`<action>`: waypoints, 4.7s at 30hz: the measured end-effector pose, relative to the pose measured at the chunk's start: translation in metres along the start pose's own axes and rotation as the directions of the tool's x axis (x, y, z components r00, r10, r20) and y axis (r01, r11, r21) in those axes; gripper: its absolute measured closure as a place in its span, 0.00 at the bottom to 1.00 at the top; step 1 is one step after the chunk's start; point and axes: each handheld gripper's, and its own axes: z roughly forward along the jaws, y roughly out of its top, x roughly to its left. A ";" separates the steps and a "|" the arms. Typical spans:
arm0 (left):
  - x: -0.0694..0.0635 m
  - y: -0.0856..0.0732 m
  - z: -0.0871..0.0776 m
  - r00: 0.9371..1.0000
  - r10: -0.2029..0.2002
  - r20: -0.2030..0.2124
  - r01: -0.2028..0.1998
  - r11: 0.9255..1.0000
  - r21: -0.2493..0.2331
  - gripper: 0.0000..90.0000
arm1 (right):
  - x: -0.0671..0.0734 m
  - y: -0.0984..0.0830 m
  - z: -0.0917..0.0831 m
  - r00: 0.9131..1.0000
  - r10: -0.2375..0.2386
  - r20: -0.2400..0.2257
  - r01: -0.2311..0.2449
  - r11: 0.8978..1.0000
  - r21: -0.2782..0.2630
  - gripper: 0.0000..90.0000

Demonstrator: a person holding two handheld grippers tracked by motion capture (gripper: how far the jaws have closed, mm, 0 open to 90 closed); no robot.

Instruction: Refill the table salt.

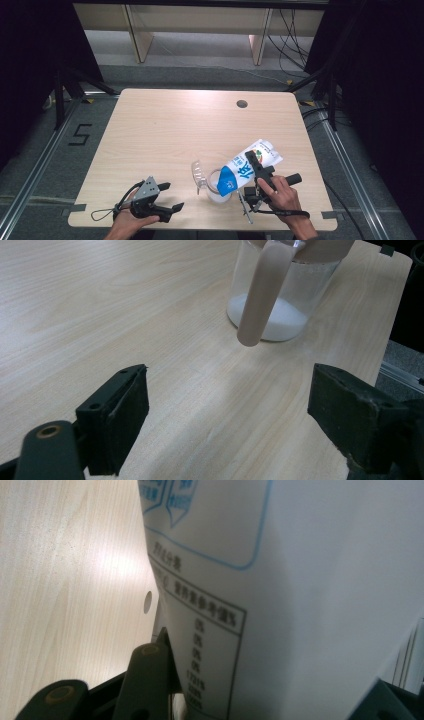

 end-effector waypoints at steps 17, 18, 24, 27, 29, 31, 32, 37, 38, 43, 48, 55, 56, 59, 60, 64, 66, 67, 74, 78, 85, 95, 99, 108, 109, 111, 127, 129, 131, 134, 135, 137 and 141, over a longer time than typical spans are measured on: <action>0.000 0.000 0.000 1.000 0.000 0.002 0.000 1.000 -0.005 0.18 | -0.001 0.000 0.000 1.000 -0.020 0.005 0.020 1.000 -0.003 0.66; 0.000 0.000 0.000 1.000 0.000 0.002 0.000 1.000 -0.005 0.18 | -0.001 0.000 0.000 1.000 -0.023 0.006 0.023 1.000 -0.003 0.66; 0.000 0.000 0.000 1.000 -0.001 0.002 0.001 1.000 -0.005 0.18 | 0.000 0.000 0.000 1.000 -0.016 0.007 0.016 1.000 -0.002 0.67; 0.000 0.000 0.000 1.000 -0.001 0.002 0.001 1.000 -0.005 0.18 | 0.001 0.000 0.000 1.000 -0.004 0.011 0.004 1.000 -0.007 0.67; 0.000 0.000 0.000 1.000 -0.001 0.002 0.001 1.000 -0.006 0.18 | 0.002 -0.001 0.000 1.000 0.003 0.009 -0.003 1.000 -0.007 0.68; 0.000 0.000 0.000 1.000 -0.001 0.002 0.001 1.000 -0.007 0.18 | 0.002 -0.001 0.000 1.000 0.007 0.010 -0.007 1.000 -0.006 0.68; 0.000 0.000 0.000 1.000 -0.001 0.002 0.001 1.000 -0.005 0.18 | 0.002 -0.001 0.000 1.000 0.014 0.012 -0.013 1.000 -0.005 0.68; 0.000 0.000 0.000 1.000 -0.001 0.003 0.001 1.000 -0.007 0.18 | 0.000 -0.002 -0.001 1.000 -0.021 0.009 0.021 1.000 0.006 0.68; 0.000 0.000 0.000 1.000 -0.001 0.002 0.001 1.000 -0.007 0.18 | -0.001 -0.002 -0.001 0.999 -0.036 0.010 0.036 0.999 0.004 0.68; 0.000 0.000 0.000 1.000 -0.001 0.002 0.001 1.000 -0.006 0.18 | -0.006 -0.001 0.001 0.996 -0.091 0.017 0.092 0.996 -0.016 0.69; 0.000 0.000 0.000 1.000 -0.001 0.001 0.001 1.000 -0.006 0.18 | -0.003 -0.001 0.000 0.998 -0.064 0.015 0.065 0.998 -0.003 0.69; 0.000 0.000 0.001 1.000 -0.002 0.002 0.002 1.000 -0.007 0.18 | -0.003 -0.001 0.000 0.998 -0.063 0.013 0.063 0.998 -0.002 0.69; 0.000 0.000 0.001 1.000 -0.001 0.002 0.001 1.000 -0.007 0.18 | -0.003 -0.001 -0.001 0.998 -0.064 0.008 0.064 0.998 0.003 0.69; 0.000 0.000 0.001 1.000 -0.001 0.001 0.001 1.000 -0.007 0.18 | -0.002 -0.001 -0.001 0.999 -0.046 0.011 0.046 0.999 0.008 0.69; 0.000 0.000 0.001 1.000 -0.001 0.002 0.001 1.000 -0.007 0.18 | -0.003 -0.001 -0.001 0.998 -0.055 0.011 0.055 0.998 0.004 0.69; 0.000 0.000 0.001 1.000 -0.001 0.001 0.001 1.000 -0.007 0.18 | -0.001 -0.001 -0.002 0.999 -0.037 -0.003 0.037 0.999 0.030 0.69; 0.000 0.000 0.000 1.000 -0.001 0.002 0.001 1.000 -0.005 0.18 | -0.001 -0.001 -0.001 0.999 -0.042 0.008 0.042 0.999 0.013 0.69; 0.000 0.000 0.000 1.000 0.000 0.002 0.000 1.000 -0.006 0.18 | -0.001 0.000 -0.002 1.000 -0.025 0.015 0.025 1.000 0.017 0.69; 0.000 0.000 0.000 1.000 0.000 0.002 0.000 1.000 -0.005 0.18 | 0.000 0.000 -0.001 1.000 -0.016 0.021 0.016 1.000 0.005 0.69; 0.000 0.000 0.000 1.000 0.001 0.001 -0.001 1.000 -0.007 0.18 | -0.001 0.000 0.001 0.999 -0.036 0.035 0.037 0.999 -0.027 0.70; 0.000 0.000 0.000 1.000 0.001 0.000 -0.001 1.000 0.000 0.18 | 0.000 0.000 0.000 0.999 -0.020 0.025 0.020 1.000 0.004 0.70; 0.000 0.000 0.000 1.000 0.001 -0.001 -0.001 1.000 -0.001 0.18 | -0.001 0.000 -0.001 0.999 -0.051 0.019 0.050 0.999 0.018 0.70; 0.000 0.000 0.000 1.000 0.001 -0.001 -0.001 1.000 0.000 0.18 | -0.004 0.000 0.000 0.995 -0.092 0.036 0.093 0.996 -0.007 0.71; 0.000 0.000 0.000 1.000 0.001 0.001 -0.001 1.000 -0.006 0.18 | -0.002 0.000 0.000 0.998 -0.057 0.034 0.057 0.998 0.002 0.71; 0.000 0.000 0.000 1.000 0.000 0.001 0.000 1.000 -0.007 0.18 | -0.002 0.000 0.000 0.998 -0.060 0.034 0.060 0.998 0.003 0.71; 0.000 0.000 0.000 1.000 0.000 0.001 0.000 1.000 -0.006 0.18 | -0.002 -0.001 -0.001 0.997 -0.071 0.020 0.070 0.997 0.013 0.71; 0.000 0.000 0.001 1.000 -0.001 0.001 0.001 1.000 -0.006 0.18 | -0.001 0.001 0.000 0.998 -0.058 0.032 0.058 0.998 0.008 0.71; 0.000 0.000 0.001 1.000 -0.001 0.002 0.001 1.000 -0.006 0.18 | 0.000 0.000 -0.001 0.998 -0.051 0.032 0.051 0.999 0.011 0.72; 0.000 0.000 0.001 1.000 -0.001 0.001 0.001 1.000 -0.007 0.18 | 0.000 0.000 -0.001 0.998 -0.052 0.030 0.052 0.999 0.015 0.72; 0.000 0.000 0.000 1.000 0.000 0.001 0.000 1.000 -0.006 0.18 | -0.002 0.000 0.000 0.997 -0.065 0.038 0.065 0.998 0.004 0.72; 0.000 0.000 0.000 1.000 0.000 0.002 0.000 1.000 -0.005 0.18 | -0.002 0.000 0.000 0.997 -0.066 0.037 0.066 0.998 0.004 0.72; 0.000 0.000 0.000 1.000 0.000 0.001 0.000 1.000 -0.006 0.18 | -0.001 0.000 -0.001 0.998 -0.057 0.032 0.057 0.998 0.015 0.72; 0.000 0.000 0.001 1.000 -0.001 0.001 0.001 1.000 -0.007 0.18 | -0.001 0.000 -0.001 0.998 -0.065 0.025 0.065 0.998 0.018 0.73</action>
